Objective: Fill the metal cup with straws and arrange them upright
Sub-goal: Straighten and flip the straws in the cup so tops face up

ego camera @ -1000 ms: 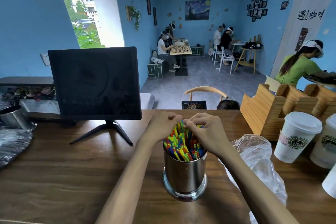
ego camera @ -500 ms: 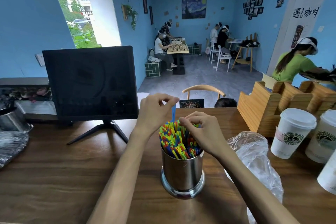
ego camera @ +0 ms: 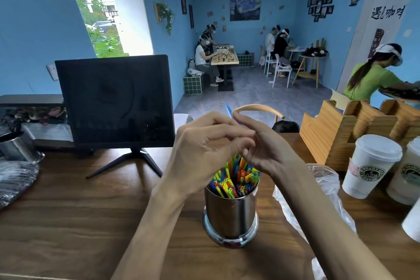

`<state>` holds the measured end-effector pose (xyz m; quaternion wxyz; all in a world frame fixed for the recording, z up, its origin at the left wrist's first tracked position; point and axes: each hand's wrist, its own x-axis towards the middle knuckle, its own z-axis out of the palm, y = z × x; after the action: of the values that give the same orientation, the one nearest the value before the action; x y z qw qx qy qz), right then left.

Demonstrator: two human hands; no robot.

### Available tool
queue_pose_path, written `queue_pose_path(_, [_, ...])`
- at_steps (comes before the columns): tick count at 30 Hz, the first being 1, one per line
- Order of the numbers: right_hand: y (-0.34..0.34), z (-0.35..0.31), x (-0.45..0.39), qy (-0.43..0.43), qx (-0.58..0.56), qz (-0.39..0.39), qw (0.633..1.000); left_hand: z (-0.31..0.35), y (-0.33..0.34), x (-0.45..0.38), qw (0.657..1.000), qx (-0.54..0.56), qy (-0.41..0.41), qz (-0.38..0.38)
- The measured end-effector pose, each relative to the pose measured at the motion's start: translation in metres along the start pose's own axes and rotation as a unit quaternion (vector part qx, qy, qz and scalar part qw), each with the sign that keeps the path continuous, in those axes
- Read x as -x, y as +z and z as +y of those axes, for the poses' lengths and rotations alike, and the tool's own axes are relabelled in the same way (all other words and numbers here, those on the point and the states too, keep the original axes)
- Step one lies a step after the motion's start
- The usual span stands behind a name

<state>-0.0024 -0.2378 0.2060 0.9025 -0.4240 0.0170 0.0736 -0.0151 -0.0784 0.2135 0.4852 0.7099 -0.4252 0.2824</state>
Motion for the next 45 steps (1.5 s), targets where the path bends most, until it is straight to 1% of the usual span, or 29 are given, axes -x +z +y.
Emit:
queue_pose_path(3, [-0.005, -0.005, -0.007, -0.002, 0.053, -0.018, 0.998, -0.005, -0.001, 0.008, 0.999, -0.012, -0.028, -0.022])
queue_pose_path(6, [-0.010, -0.015, -0.007, -0.059, 0.163, -0.027, 0.984, -0.016, -0.005, 0.012, 0.996, -0.041, -0.051, -0.054])
queue_pose_path(8, [-0.011, -0.021, -0.005, -0.120, 0.240, -0.013, 0.963, -0.025, -0.006, 0.013, 0.992, -0.071, -0.064, -0.082])
queue_pose_path(9, [-0.012, -0.022, -0.004, -0.152, 0.273, 0.001, 0.950, -0.030, -0.007, 0.014, 0.989, -0.073, -0.083, -0.102])
queue_pose_path(11, [-0.017, -0.020, -0.004, -0.213, 0.343, 0.037, 0.914, -0.040, -0.008, 0.014, 0.978, -0.020, -0.154, -0.142])
queue_pose_path(12, [-0.021, -0.016, -0.005, -0.235, 0.388, 0.054, 0.890, -0.046, -0.007, 0.012, 0.972, 0.010, -0.190, -0.141])
queue_pose_path(14, [-0.029, -0.004, -0.009, -0.256, 0.486, 0.081, 0.832, -0.059, -0.002, 0.009, 0.968, 0.014, -0.234, -0.091])
queue_pose_path(16, [-0.037, 0.011, -0.013, -0.253, 0.563, 0.094, 0.781, -0.069, 0.004, 0.004, 0.967, 0.004, -0.252, -0.039])
queue_pose_path(18, [-0.044, 0.023, -0.015, -0.256, 0.615, 0.096, 0.740, -0.070, 0.011, -0.002, 0.965, 0.060, -0.256, -0.018])
queue_pose_path(20, [-0.048, 0.030, -0.016, -0.266, 0.637, 0.090, 0.718, -0.064, 0.018, -0.008, 0.957, 0.142, -0.252, -0.015])
queue_pose_path(21, [-0.049, 0.031, -0.016, -0.269, 0.644, 0.085, 0.712, -0.061, 0.022, -0.010, 0.957, 0.157, -0.242, -0.004])
queue_pose_path(23, [-0.050, 0.030, -0.017, -0.268, 0.657, 0.071, 0.701, -0.061, 0.028, -0.012, 0.968, 0.121, -0.216, 0.025])
queue_pose_path(25, [-0.050, 0.029, -0.018, -0.263, 0.665, 0.065, 0.696, -0.062, 0.031, -0.010, 0.977, 0.064, -0.199, 0.037])
queue_pose_path(27, [-0.049, 0.026, -0.016, -0.263, 0.664, 0.072, 0.696, -0.065, 0.032, -0.004, 0.980, 0.045, -0.192, 0.033])
queue_pose_path(31, [-0.056, 0.026, -0.016, -0.275, 0.652, 0.076, 0.703, -0.078, 0.032, 0.015, 0.979, -0.013, -0.205, -0.021])
queue_pose_path(34, [-0.060, 0.032, -0.018, -0.264, 0.660, 0.076, 0.699, -0.092, 0.031, 0.029, 0.978, -0.057, -0.193, -0.060])
queue_pose_path(35, [-0.061, 0.032, -0.019, -0.261, 0.654, 0.076, 0.706, -0.096, 0.031, 0.032, 0.977, -0.049, -0.196, -0.072])
queue_pose_path(36, [-0.062, 0.033, -0.019, -0.256, 0.641, 0.070, 0.721, -0.099, 0.032, 0.035, 0.975, -0.037, -0.203, -0.079])
queue_pose_path(40, [-0.062, 0.031, -0.021, -0.215, 0.573, 0.015, 0.790, -0.105, 0.027, 0.032, 0.968, -0.010, -0.228, -0.106])
queue_pose_path(42, [-0.062, 0.032, -0.022, -0.209, 0.544, 0.021, 0.813, -0.103, 0.024, 0.026, 0.966, 0.021, -0.246, -0.082])
queue_pose_path(43, [-0.061, 0.033, -0.022, -0.213, 0.536, 0.035, 0.816, -0.102, 0.023, 0.023, 0.965, 0.031, -0.255, -0.048])
queue_pose_path(45, [-0.061, 0.035, -0.023, -0.231, 0.520, 0.069, 0.819, -0.106, 0.022, 0.017, 0.955, 0.011, -0.295, 0.030])
